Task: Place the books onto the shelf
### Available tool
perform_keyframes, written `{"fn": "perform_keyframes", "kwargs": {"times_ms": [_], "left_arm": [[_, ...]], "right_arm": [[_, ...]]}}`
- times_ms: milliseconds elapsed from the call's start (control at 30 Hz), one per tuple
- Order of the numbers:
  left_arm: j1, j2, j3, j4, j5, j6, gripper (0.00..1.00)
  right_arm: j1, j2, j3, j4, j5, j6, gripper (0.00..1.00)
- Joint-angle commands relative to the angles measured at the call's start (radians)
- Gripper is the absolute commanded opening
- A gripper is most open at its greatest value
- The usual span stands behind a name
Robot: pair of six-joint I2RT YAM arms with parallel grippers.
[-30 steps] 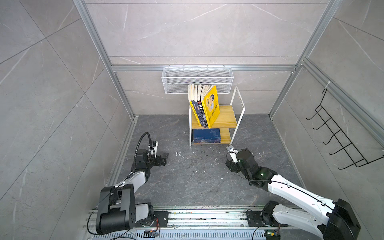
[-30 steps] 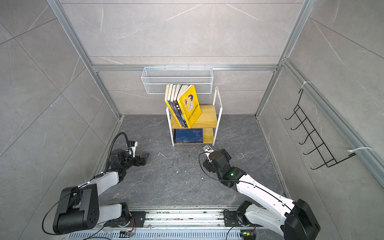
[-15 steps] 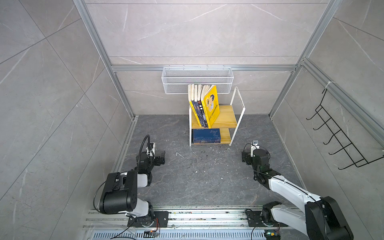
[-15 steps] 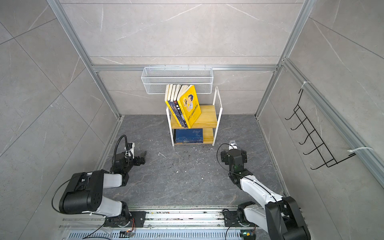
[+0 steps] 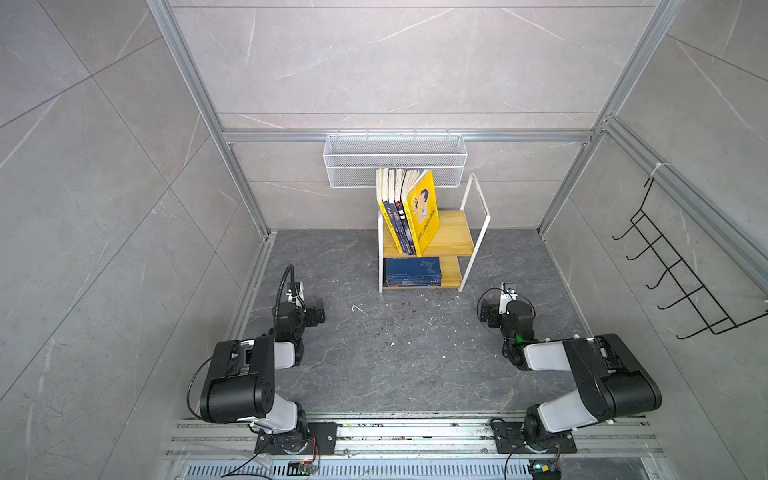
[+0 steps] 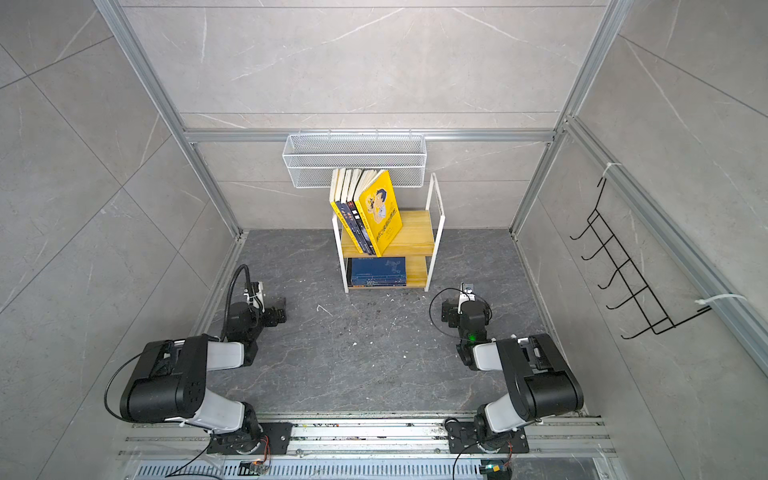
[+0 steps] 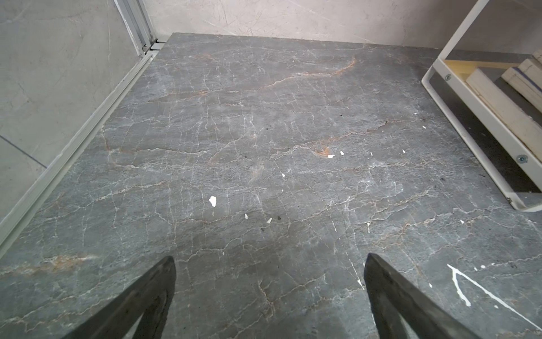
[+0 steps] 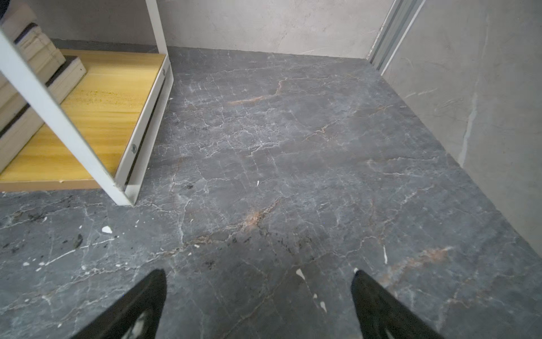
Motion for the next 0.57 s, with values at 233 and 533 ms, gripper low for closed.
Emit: {"fn": "perform_keyframes", "kwargs": {"times_ms": [233, 533], "left_arm": [[0.003, -0.004, 0.017, 0.023, -0.014, -0.015, 1.00], [0.005, -0.064, -0.006, 0.032, -0.032, -0.020, 1.00]], "right_arm": [[-0.006, 0.000, 0.021, 0.067, -0.020, 0.007, 1.00], [-0.006, 0.001, 0.024, 0.065, -0.020, 0.007, 1.00]]}}
